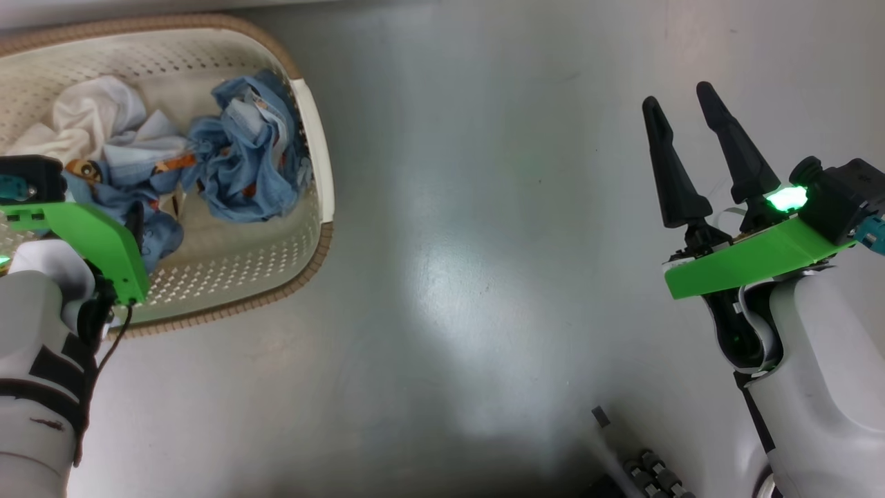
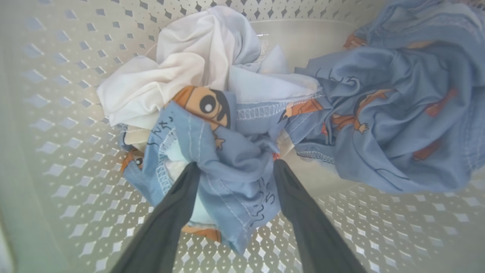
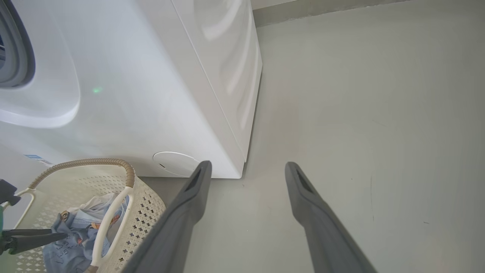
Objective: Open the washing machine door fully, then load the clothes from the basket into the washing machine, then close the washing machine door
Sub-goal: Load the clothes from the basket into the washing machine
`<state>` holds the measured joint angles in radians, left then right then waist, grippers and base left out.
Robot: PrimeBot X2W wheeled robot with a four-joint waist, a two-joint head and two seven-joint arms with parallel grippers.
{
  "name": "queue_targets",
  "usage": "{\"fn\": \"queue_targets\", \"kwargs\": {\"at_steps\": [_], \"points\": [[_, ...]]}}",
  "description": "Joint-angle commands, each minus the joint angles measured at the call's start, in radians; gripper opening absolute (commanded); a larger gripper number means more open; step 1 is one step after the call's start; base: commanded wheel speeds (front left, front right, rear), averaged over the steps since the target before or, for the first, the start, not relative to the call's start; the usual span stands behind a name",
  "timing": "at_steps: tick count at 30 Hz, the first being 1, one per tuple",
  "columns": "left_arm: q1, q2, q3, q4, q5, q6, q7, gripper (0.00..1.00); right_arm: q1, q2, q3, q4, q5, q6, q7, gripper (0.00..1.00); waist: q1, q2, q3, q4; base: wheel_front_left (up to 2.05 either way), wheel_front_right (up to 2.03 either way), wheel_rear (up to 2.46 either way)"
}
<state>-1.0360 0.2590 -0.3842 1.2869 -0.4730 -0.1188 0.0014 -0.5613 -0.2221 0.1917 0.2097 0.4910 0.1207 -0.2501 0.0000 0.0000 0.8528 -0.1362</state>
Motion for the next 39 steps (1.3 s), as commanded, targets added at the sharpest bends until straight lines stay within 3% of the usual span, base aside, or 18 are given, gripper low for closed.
{"fn": "queue_targets", "kwargs": {"at_steps": [1, 11, 12, 14, 18, 23, 39], "points": [[0.002, 0.052, 0.01, -0.001, -0.011, 0.01, 0.004, 1.0, 0.026, 0.005, 0.022, -0.026, -0.01, 0.01, -0.012, 1.0, 0.0, 0.0, 0.007, -0.005, 0.0, 0.0, 0.0], [-0.013, 0.072, -0.003, 0.002, -0.01, 0.022, 0.017, 1.0, 0.02, 0.008, 0.038, -0.037, -0.004, 0.01, -0.012, 1.0, 0.0, 0.0, 0.023, -0.025, 0.0, 0.0, 0.0], [-0.014, 0.073, -0.006, 0.003, -0.009, 0.024, 0.02, 0.93, 0.021, 0.008, 0.04, -0.038, -0.003, 0.01, -0.012, 1.0, 0.0, 0.0, 0.025, -0.027, 0.0, 0.0, 0.0], [-0.017, 0.076, -0.008, 0.003, -0.009, 0.027, 0.024, 0.49, 0.021, 0.008, 0.043, -0.041, -0.002, 0.01, -0.012, 1.0, 0.0, 0.0, 0.028, -0.029, 0.0, 0.0, 0.0], [-0.023, 0.072, -0.012, 0.003, -0.013, 0.029, 0.028, 0.19, 0.021, 0.004, 0.046, -0.043, -0.002, 0.01, -0.012, 1.0, 0.0, 0.0, 0.03, -0.03, 0.0, 0.0, 0.0], [-0.019, 0.063, -0.013, 0.004, -0.021, 0.027, 0.013, 0.0, 0.021, 0.001, 0.041, -0.042, -0.003, 0.01, -0.012, 1.0, 0.0, 0.0, 0.02, -0.023, 0.0, 0.0, 0.0], [0.09, -0.008, 0.042, 0.004, -0.125, -0.005, -0.181, 0.0, 0.059, -0.015, 0.036, -0.006, 0.01, 0.01, -0.012, 1.0, 0.0, 0.0, -0.166, 0.037, 0.0, 0.0, 0.0]]}}
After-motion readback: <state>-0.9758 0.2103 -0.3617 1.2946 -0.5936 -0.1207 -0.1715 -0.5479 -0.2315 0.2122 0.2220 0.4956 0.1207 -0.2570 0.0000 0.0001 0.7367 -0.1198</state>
